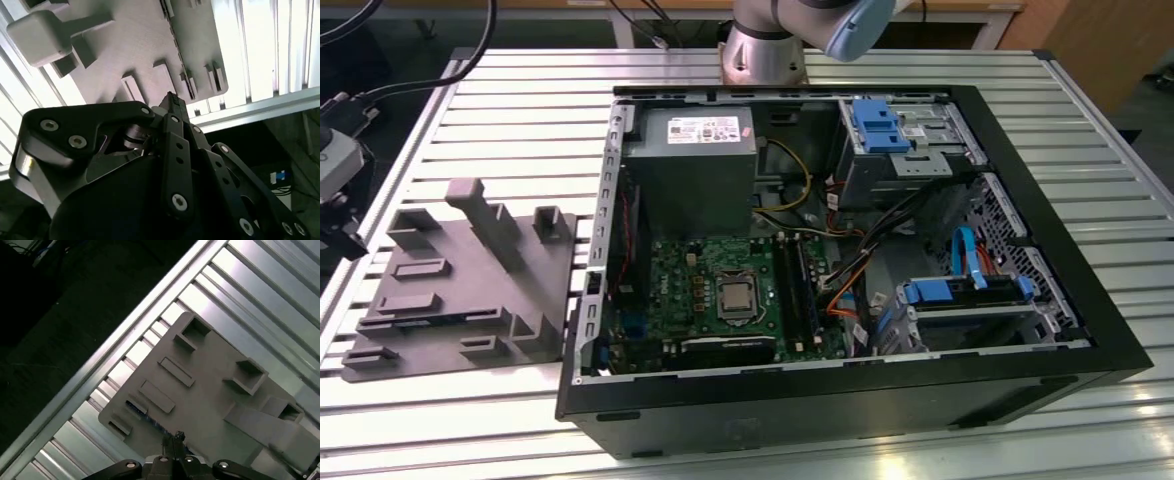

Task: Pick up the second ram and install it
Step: 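Pick up the second ram and move it above second insertion slot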

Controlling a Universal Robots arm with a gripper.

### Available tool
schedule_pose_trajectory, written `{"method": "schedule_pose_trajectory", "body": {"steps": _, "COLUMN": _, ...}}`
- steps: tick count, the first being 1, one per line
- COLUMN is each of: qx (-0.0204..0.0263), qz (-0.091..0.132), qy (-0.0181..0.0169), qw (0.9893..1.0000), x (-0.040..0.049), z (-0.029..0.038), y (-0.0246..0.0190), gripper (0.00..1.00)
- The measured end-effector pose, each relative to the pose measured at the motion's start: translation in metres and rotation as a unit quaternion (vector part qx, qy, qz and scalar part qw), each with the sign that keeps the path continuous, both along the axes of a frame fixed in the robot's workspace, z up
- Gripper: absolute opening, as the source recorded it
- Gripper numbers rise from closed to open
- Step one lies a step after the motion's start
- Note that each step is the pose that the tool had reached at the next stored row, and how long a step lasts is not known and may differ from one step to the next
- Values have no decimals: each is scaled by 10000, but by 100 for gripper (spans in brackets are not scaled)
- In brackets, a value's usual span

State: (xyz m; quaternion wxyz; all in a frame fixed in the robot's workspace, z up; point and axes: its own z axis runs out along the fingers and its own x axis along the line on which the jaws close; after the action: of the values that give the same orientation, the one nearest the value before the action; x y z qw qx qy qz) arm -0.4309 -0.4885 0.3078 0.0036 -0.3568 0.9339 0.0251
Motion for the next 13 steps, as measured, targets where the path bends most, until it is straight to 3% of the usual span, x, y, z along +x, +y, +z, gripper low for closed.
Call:
{"method": "schedule_pose_trajectory", "body": {"steps": 3, "qx": 0, "qz": 272, "qy": 0, "qw": 9996, "x": 0, "z": -1, "y": 0, "gripper": 11}}
{"method": "schedule_pose_trajectory", "body": {"steps": 7, "qx": 0, "qz": 631, "qy": 0, "qw": 9980, "x": 0, "z": -2, "y": 0, "gripper": 11}}
{"method": "schedule_pose_trajectory", "body": {"steps": 10, "qx": 0, "qz": 909, "qy": 0, "qw": 9959, "x": 0, "z": -3, "y": 0, "gripper": 11}}
{"method": "schedule_pose_trajectory", "body": {"steps": 13, "qx": 0, "qz": 1180, "qy": 0, "qw": 9930, "x": 0, "z": -4, "y": 0, "gripper": 11}}
